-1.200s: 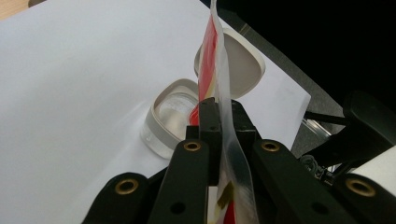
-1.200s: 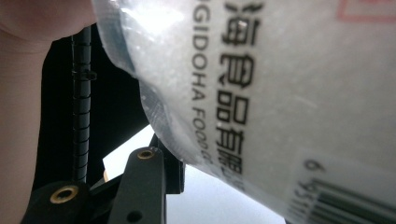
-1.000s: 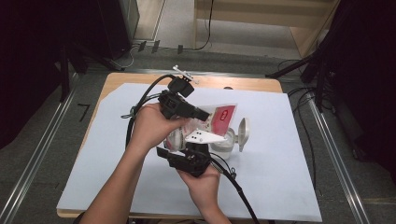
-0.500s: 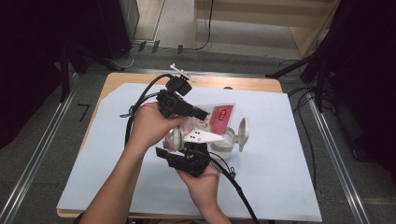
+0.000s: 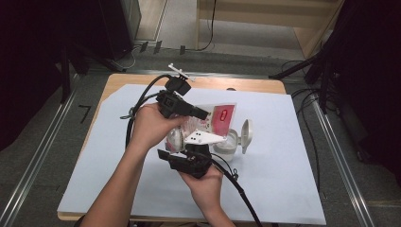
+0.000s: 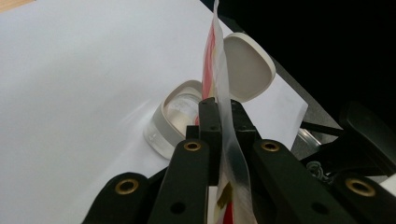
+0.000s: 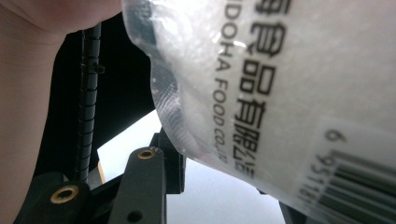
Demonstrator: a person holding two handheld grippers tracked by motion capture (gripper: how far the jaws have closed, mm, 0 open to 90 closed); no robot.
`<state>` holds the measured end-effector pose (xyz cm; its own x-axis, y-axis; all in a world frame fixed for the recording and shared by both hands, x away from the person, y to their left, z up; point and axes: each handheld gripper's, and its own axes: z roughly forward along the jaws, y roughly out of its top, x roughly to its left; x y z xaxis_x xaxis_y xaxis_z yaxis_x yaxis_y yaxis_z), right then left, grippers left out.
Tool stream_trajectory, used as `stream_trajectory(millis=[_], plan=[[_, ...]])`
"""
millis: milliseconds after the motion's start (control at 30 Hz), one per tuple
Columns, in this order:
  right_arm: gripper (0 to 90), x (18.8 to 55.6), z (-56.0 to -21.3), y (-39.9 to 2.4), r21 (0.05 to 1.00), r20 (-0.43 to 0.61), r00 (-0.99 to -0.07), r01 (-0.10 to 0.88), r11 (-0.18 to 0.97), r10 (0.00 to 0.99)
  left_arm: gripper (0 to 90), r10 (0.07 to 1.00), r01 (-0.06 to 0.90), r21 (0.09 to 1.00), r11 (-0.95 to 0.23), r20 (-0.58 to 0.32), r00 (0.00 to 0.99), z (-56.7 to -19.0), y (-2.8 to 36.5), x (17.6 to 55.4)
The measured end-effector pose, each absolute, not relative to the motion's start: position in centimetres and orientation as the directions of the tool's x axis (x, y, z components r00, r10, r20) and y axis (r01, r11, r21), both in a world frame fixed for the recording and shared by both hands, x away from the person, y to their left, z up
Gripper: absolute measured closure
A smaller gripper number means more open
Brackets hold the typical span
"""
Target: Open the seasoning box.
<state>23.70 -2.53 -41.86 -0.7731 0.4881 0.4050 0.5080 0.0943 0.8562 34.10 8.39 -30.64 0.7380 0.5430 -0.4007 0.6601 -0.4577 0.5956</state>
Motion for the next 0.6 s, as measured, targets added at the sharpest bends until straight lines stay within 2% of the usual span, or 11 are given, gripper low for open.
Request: stream_trajectory(millis=[400, 600], plan=[[61.2, 23.94, -41.76, -2.42, 0.857, 0.398, -0.78, 0.504, 0.109, 0.482, 88.3, 0.556, 0.659, 0.61, -0.439, -0.392, 0.733, -30.64, 8.65, 34.17], [63.2, 24.06, -41.8, -2.49, 0.856, 0.398, -0.779, 0.505, 0.108, 0.484, 88.3, 0.561, 0.655, 0.615, -0.438, -0.382, 0.734, -30.53, 8.52, 34.05]])
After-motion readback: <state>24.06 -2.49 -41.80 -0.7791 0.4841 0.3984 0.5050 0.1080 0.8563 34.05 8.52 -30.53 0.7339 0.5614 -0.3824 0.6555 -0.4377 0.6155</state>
